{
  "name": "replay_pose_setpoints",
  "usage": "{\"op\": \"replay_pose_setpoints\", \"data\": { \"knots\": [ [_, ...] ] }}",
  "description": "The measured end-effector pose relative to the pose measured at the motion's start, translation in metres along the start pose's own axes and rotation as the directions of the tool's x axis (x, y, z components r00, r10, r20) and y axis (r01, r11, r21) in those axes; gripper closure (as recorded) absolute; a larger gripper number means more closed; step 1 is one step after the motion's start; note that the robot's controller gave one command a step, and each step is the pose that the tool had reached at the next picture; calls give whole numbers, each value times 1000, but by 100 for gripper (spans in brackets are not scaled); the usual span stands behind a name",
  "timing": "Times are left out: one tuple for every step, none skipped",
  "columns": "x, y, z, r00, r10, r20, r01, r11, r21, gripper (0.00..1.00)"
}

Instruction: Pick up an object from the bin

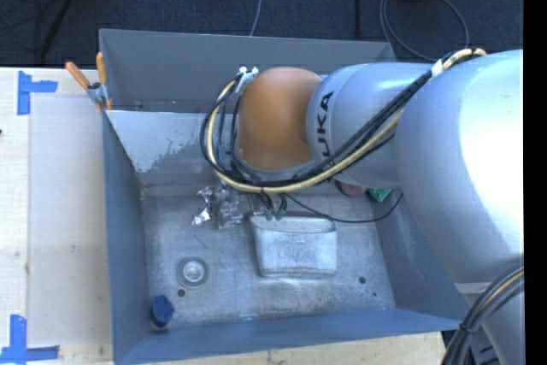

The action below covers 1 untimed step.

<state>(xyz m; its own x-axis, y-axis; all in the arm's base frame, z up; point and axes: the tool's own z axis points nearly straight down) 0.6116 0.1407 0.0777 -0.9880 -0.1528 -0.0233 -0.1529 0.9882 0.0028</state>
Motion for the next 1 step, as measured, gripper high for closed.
{"op": "replay_pose_setpoints", "data": {
  "knots": [
    [17, 15, -153, 989, -148, -15, 148, 989, -1, 100]
  ]
}}
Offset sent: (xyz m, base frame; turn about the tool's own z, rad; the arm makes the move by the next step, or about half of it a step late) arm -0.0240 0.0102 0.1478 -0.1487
